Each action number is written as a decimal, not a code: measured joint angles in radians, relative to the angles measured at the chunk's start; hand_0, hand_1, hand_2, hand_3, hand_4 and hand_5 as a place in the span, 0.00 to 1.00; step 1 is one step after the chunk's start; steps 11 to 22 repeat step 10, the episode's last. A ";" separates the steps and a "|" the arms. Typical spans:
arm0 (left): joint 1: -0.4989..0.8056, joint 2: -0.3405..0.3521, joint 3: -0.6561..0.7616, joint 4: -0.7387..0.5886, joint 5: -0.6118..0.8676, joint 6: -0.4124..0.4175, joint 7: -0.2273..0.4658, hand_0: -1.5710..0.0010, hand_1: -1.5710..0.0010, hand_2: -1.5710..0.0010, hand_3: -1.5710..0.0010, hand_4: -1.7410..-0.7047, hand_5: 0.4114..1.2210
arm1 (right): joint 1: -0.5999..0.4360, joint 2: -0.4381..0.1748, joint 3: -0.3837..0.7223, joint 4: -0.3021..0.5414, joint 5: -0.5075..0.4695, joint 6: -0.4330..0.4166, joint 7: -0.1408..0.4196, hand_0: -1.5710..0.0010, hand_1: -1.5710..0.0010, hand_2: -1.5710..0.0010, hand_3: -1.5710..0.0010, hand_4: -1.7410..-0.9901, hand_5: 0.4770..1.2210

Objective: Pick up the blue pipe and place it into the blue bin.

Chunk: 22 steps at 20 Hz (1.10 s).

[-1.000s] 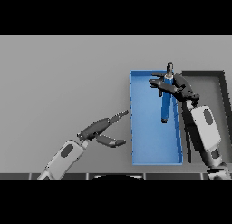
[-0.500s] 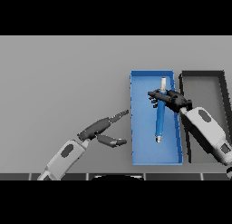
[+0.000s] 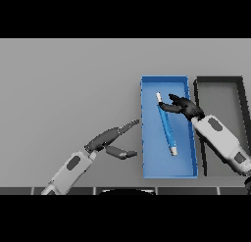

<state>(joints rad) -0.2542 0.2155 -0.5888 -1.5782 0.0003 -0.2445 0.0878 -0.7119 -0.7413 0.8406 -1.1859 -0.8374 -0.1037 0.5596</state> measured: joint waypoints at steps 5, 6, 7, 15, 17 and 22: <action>-0.013 -0.005 0.009 0.013 0.004 0.001 0.001 1.00 1.00 1.00 1.00 0.79 0.07 | 0.016 -0.004 -0.008 -0.005 -0.010 0.003 -0.024 0.99 0.99 0.99 0.99 0.81 0.27; -0.012 -0.006 0.006 0.008 0.008 -0.003 0.003 1.00 1.00 1.00 1.00 0.79 0.07 | 0.021 -0.015 -0.008 -0.019 -0.013 0.010 -0.023 0.99 0.99 0.99 1.00 0.82 0.26; -0.008 -0.004 0.006 0.009 0.012 -0.007 -0.004 1.00 1.00 1.00 1.00 0.79 0.07 | 0.023 -0.019 -0.007 -0.019 -0.013 0.019 -0.026 0.99 0.99 0.99 1.00 0.82 0.26; 0.008 -0.001 0.000 -0.002 0.016 -0.011 -0.003 1.00 1.00 1.00 1.00 0.79 0.07 | 0.025 -0.011 -0.010 -0.017 -0.020 0.029 -0.042 0.99 0.99 0.99 1.00 0.82 0.27; 0.008 -0.001 0.000 -0.002 0.016 -0.011 -0.003 1.00 1.00 1.00 1.00 0.79 0.07 | 0.025 -0.011 -0.010 -0.017 -0.020 0.029 -0.042 0.99 0.99 0.99 1.00 0.82 0.27; 0.008 -0.001 0.000 -0.002 0.016 -0.011 -0.003 1.00 1.00 1.00 1.00 0.79 0.07 | 0.025 -0.011 -0.010 -0.017 -0.020 0.029 -0.042 0.99 0.99 0.99 1.00 0.82 0.27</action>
